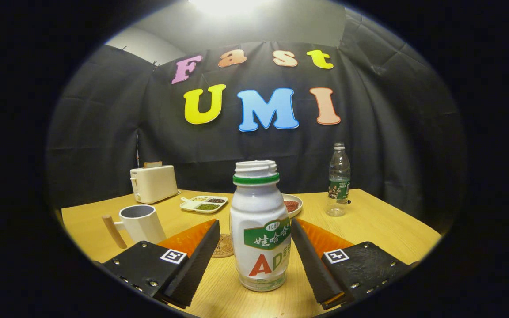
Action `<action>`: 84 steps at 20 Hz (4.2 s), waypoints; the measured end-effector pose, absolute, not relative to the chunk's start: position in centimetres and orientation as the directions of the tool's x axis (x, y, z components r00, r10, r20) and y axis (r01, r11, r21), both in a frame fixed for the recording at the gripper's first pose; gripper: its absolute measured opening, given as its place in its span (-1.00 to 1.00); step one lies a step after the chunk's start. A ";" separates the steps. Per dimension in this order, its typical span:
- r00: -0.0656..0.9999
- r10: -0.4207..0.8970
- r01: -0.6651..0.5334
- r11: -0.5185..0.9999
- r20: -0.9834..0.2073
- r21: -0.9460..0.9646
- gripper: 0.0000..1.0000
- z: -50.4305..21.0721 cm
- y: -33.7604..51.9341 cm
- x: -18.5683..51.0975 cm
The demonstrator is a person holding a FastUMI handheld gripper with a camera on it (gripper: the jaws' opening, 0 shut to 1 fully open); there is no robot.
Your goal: Take the bottle from table, then pour the juice into the cup, finally place the bottle on the coaster
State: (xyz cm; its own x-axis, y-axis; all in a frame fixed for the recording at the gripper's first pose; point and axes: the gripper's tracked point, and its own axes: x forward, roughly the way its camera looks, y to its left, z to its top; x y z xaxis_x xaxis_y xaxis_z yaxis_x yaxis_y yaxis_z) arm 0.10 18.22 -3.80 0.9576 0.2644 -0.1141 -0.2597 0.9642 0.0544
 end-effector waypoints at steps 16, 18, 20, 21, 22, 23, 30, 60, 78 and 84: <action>0.976 0.147 -0.177 0.966 -0.163 -0.187 0.45 -4.4 18.6 1.2; 0.982 0.130 -0.166 0.945 -0.140 -0.281 0.45 -3.9 18.8 1.1; 0.986 0.114 -0.149 0.919 -0.118 -0.364 0.45 -2.9 19.2 1.1; 0.989 0.108 -0.141 0.904 -0.104 -0.403 0.45 -2.5 19.5 1.0; 0.991 0.098 -0.129 0.885 -0.092 -0.447 0.45 -2.0 19.7 1.0; 0.993 0.090 -0.115 0.863 -0.073 -0.493 0.45 -1.4 20.0 1.0; 0.995 0.097 -0.049 0.688 0.025 -0.724 0.45 1.8 23.1 1.0; 0.986 0.154 0.060 0.022 0.063 -0.998 0.44 1.7 31.3 -0.4; 0.991 0.125 0.058 -0.058 0.050 -0.997 0.45 1.7 31.0 0.1; 0.990 0.128 0.072 -0.058 0.065 -0.996 0.45 2.0 31.1 0.0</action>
State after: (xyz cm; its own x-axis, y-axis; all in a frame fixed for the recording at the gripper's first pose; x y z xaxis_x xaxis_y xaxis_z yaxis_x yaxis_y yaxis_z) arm -0.05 31.11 1.98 0.9896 0.1282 0.0645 0.0724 -0.0580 -0.9957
